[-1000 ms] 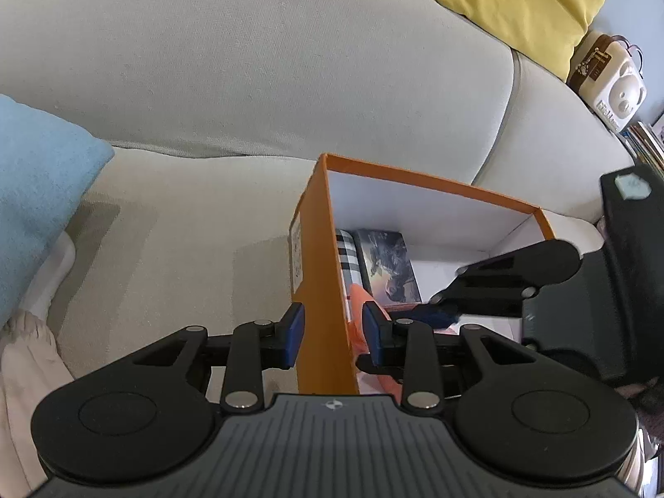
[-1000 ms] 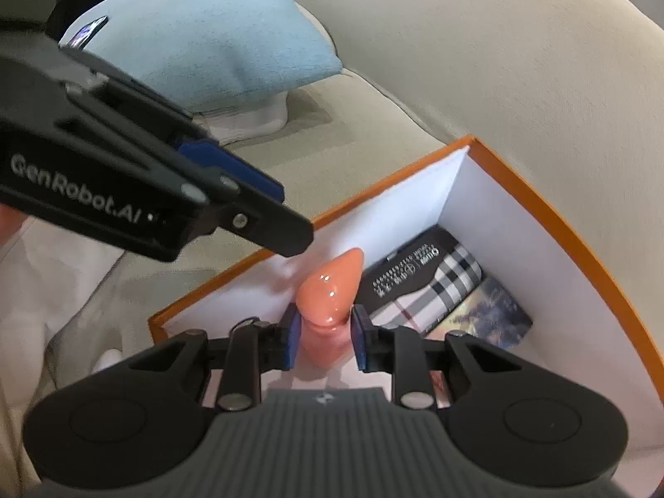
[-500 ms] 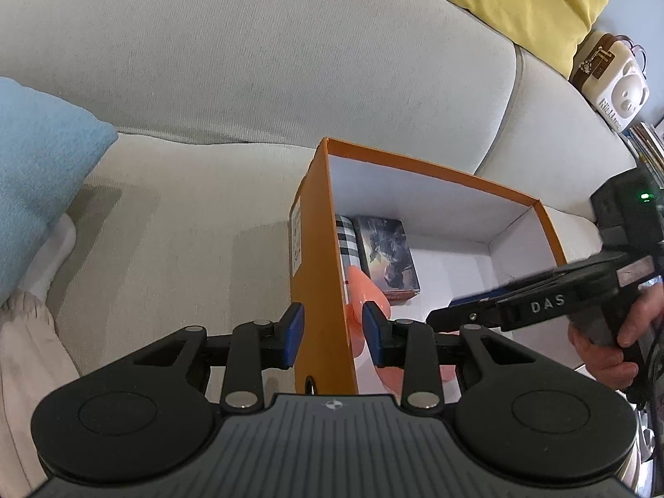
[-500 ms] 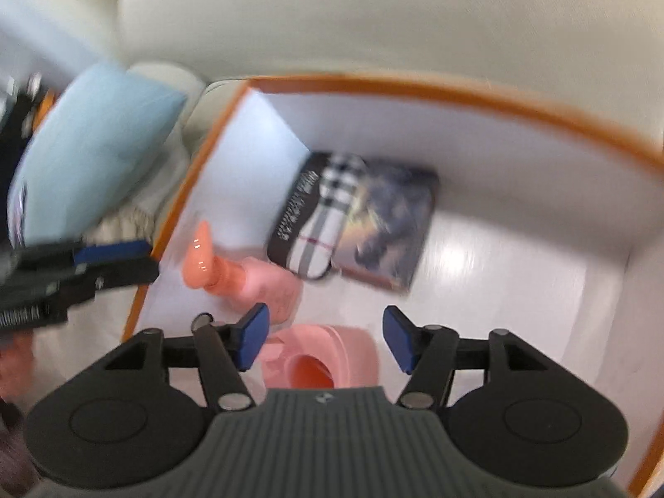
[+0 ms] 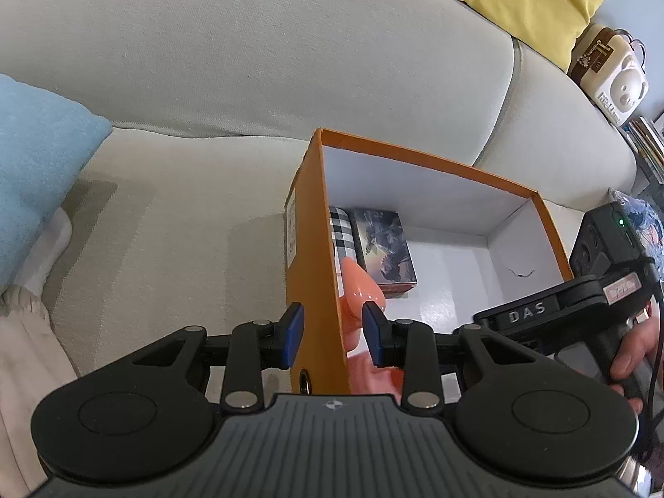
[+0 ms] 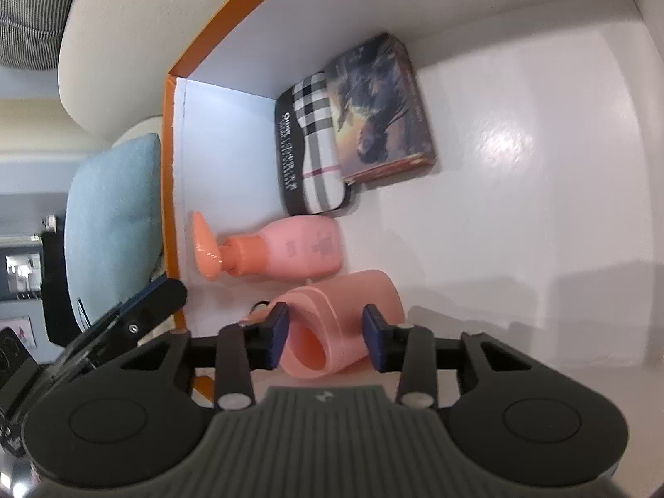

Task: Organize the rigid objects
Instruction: 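Release the pink cup in the box and withdraw the right tool, then grasp the dark blue shampoo bottle in front of the box with left tool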

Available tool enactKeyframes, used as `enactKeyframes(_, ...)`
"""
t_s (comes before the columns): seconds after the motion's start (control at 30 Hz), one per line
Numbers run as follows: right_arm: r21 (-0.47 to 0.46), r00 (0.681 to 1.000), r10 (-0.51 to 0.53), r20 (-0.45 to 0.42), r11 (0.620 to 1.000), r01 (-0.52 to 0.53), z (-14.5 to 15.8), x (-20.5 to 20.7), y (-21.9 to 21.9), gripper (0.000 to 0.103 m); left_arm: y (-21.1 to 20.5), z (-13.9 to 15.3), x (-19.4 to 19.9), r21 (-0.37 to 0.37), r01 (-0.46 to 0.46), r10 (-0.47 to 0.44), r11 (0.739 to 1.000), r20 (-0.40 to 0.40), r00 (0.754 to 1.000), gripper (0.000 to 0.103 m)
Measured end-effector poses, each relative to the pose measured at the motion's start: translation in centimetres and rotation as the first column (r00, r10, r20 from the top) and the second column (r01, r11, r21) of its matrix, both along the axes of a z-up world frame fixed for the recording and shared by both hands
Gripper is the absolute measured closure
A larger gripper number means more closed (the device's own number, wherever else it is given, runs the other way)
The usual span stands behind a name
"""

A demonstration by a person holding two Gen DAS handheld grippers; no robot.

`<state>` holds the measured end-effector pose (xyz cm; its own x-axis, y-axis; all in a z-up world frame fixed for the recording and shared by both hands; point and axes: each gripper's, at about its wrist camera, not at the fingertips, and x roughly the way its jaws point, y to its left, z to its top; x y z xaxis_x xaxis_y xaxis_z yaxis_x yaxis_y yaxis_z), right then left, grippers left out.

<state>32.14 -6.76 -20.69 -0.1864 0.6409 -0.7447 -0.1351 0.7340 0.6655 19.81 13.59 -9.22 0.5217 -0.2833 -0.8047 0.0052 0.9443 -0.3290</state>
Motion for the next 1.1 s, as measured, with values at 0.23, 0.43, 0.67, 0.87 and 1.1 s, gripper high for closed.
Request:
enactKeyframes(0.23, 0.022, 0.999, -0.029, 0.028, 0.999, 0.028, 0.4, -2.5, 2.1, 0.074, -0.1, 0.0, -0.2, -0.003, 0.006, -0.006, 1.0, -0.001, 1.0, 0.065)
enactKeyframes(0.43, 0.008, 0.998, -0.03, 0.062, 1.0, 0.03, 1.3, -3.6, 3.5, 0.074, -0.2, 0.2, -0.6, 0.002, 0.005, -0.005, 1.0, 0.003, 1.0, 0.065)
enactKeyframes(0.67, 0.024, 0.992, -0.022, 0.125, 1.0, 0.019, 3.7, -4.6, 3.4, 0.074, -0.7, 2.3, -2.6, 0.015, -0.007, 0.006, 1.0, 0.065, 0.998, 0.067)
enactKeyframes(0.87, 0.065, 0.953, -0.01, 0.301, 0.998, -0.01, 8.0, -6.0, -0.3, 0.074, -2.0, 5.4, -6.5, 0.013, -0.017, 0.015, 1.0, 0.18, 0.984, 0.067)
enactKeyframes(1.1, 0.081, 0.854, -0.072, 0.516, 0.996, 0.035, 11.2, -9.9, -7.0, 0.062, -5.4, 6.3, -11.1, 0.032, 0.051, -0.057, 0.998, 0.251, 0.966, 0.067)
